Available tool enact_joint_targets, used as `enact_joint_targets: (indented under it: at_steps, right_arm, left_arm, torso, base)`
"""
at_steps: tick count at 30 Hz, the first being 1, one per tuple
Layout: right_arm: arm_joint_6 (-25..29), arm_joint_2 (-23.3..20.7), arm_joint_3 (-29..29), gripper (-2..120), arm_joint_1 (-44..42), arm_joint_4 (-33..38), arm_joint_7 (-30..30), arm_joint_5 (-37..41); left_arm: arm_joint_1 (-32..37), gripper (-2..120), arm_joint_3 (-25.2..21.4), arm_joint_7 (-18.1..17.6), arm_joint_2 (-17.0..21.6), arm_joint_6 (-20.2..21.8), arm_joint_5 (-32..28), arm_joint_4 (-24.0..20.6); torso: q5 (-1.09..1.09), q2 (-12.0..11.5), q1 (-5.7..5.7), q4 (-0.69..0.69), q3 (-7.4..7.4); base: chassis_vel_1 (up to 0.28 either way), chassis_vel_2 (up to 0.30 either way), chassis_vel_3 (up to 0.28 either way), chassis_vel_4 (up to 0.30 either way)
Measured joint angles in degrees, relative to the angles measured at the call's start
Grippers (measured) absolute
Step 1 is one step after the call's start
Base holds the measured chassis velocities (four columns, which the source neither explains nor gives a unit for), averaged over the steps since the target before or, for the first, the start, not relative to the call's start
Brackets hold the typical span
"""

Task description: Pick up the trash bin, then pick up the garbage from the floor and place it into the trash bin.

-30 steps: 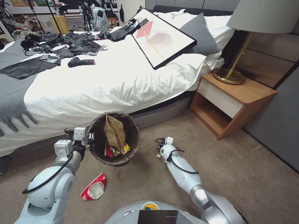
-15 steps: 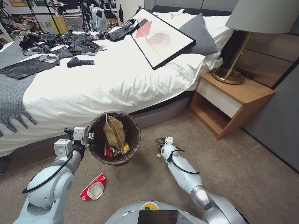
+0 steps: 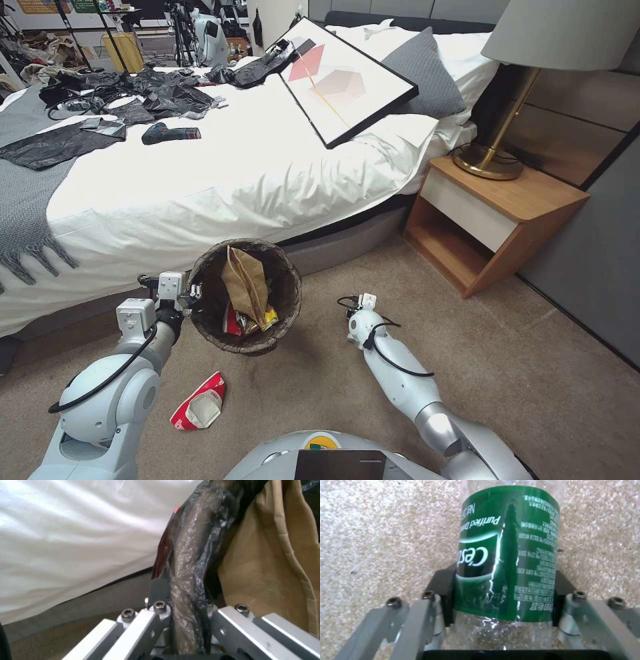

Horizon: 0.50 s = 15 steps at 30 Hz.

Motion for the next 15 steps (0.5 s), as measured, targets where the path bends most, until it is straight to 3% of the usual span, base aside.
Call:
enact_joint_targets:
  at_steps: [7, 15]
  right_arm:
    - [-0.5, -1.1, -0.1, 30, -0.7, 2.6, 1.2, 2.0]
    - [-3.2, -6.2, -0.7, 28, -3.3, 15.6, 5.4, 8.6]
  left_arm:
    - [0.0, 0, -0.2, 0.0, 0.0, 0.0, 0.0, 0.0]
    - [-0.3, 0, -0.3, -0.1, 0.0, 0.0, -0.1, 0.1]
  torso:
    - [0.04, 0.0, 0.00, 0.04, 0.01]
    - [0.00, 0.0, 0.00, 0.00, 0.00]
  base:
    - [0.000, 0.000, 0.000, 0.000]
    - [0.000, 0.000, 0.000, 0.000]
